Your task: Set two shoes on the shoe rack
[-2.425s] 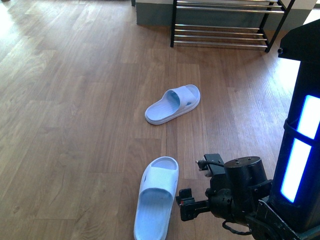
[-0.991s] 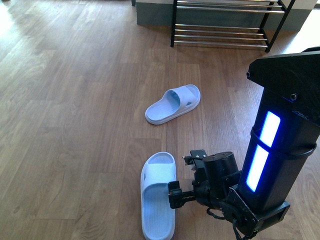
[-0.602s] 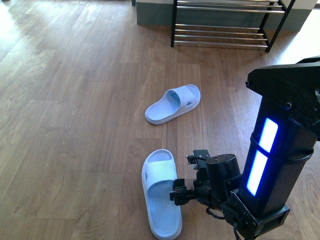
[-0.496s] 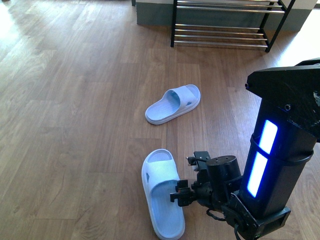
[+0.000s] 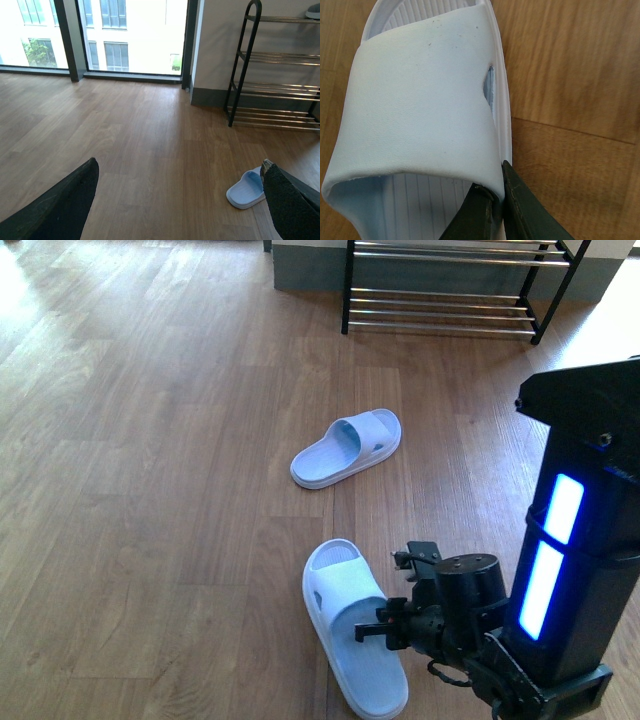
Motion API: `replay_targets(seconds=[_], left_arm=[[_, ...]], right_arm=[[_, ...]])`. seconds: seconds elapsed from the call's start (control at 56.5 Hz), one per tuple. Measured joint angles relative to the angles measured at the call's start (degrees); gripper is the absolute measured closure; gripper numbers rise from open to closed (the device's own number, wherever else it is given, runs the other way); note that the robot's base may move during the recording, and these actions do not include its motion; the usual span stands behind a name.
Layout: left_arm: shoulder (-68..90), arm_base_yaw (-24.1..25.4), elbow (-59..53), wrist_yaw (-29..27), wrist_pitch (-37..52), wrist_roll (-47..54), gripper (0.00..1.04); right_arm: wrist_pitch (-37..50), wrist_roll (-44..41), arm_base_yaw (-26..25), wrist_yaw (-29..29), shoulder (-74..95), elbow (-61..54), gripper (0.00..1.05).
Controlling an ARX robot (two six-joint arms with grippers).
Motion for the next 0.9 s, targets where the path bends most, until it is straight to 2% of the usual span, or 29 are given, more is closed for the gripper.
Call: replay_targets(seconds=[0.124,0.212,0.443,0.655,0.903], left_arm=[[0.0,0.0,0.0,0.0,0.0,0.0,0.09],[0.0,0.0,0.0,0.0,0.0,0.0,0.09],[0.0,0.0,0.0,0.0,0.0,0.0,0.09],[0.0,0.0,0.0,0.0,0.0,0.0,0.09],[0.0,0.0,0.0,0.0,0.0,0.0,0.09]], right_arm=[[2.6,-0.4,-2.8,-0.3,-4.8,-4.9,1.03],[1.1,-0.4,-3.5,2.8,-9.3,-6.6,1.03],[0.8,-0.7,-6.6,6.2,-24.9,-17.6,1.03],[-1.9,-1.6,-12.0,7.8,-43.8,-29.4,1.03],[-7.5,-2.0,-15.0,9.1,-65.9,-39.8,1.03]])
